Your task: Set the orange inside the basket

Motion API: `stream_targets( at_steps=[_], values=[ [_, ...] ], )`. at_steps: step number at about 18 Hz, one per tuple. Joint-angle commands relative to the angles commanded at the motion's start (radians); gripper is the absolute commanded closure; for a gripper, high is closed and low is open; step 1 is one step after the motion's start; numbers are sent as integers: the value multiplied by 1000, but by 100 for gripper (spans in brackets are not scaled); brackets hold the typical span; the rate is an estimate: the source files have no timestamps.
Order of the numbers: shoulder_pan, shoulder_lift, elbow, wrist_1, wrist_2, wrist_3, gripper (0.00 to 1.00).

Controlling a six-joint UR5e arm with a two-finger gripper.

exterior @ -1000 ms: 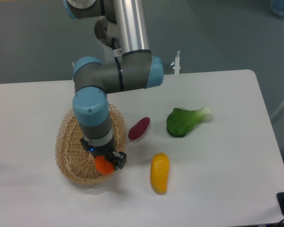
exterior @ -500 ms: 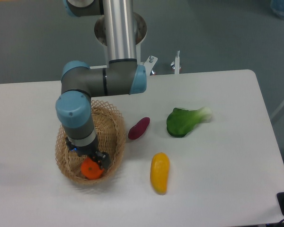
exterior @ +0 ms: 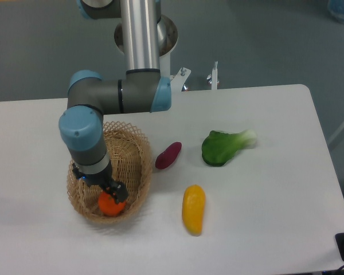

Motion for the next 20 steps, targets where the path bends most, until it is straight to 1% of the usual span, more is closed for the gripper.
stream_targets(
  at_steps=[1, 3, 4, 5, 7, 10, 12, 14, 16, 18, 20],
  values=[
    [32, 11, 2, -2, -9, 11, 0],
    [132, 29, 5, -3, -8, 21, 0],
    [188, 43, 15, -5, -11, 72, 0],
    [213, 42, 24, -6, -13, 113, 0],
    [256, 35, 49, -29, -8, 184, 0],
    [305, 26, 66, -48, 0, 238, 0],
    [351, 19, 66, -49, 4, 338, 0],
    [375, 8, 63, -55, 36, 441, 0],
    [399, 11, 71, -81, 44, 462, 0],
    [421, -1, 95, -84, 44, 465, 0],
    [421, -27, 118, -84, 46, 465, 0]
  ],
)
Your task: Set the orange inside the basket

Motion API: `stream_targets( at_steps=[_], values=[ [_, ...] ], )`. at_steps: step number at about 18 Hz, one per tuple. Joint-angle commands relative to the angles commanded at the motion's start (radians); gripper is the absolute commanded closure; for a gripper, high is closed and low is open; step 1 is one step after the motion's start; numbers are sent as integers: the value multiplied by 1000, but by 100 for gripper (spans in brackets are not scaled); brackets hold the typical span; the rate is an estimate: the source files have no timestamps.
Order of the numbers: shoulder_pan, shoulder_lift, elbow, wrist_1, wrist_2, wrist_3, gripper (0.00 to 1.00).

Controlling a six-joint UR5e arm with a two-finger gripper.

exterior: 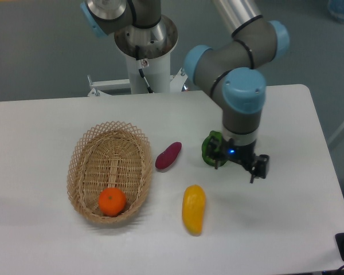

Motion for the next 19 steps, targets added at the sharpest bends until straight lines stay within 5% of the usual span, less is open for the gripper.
stream_targets(
  at_steps=[10, 19],
  values=[
    [40, -9, -1, 8, 3, 3, 0],
    [84, 0, -20, -6, 45, 155, 0]
  ],
)
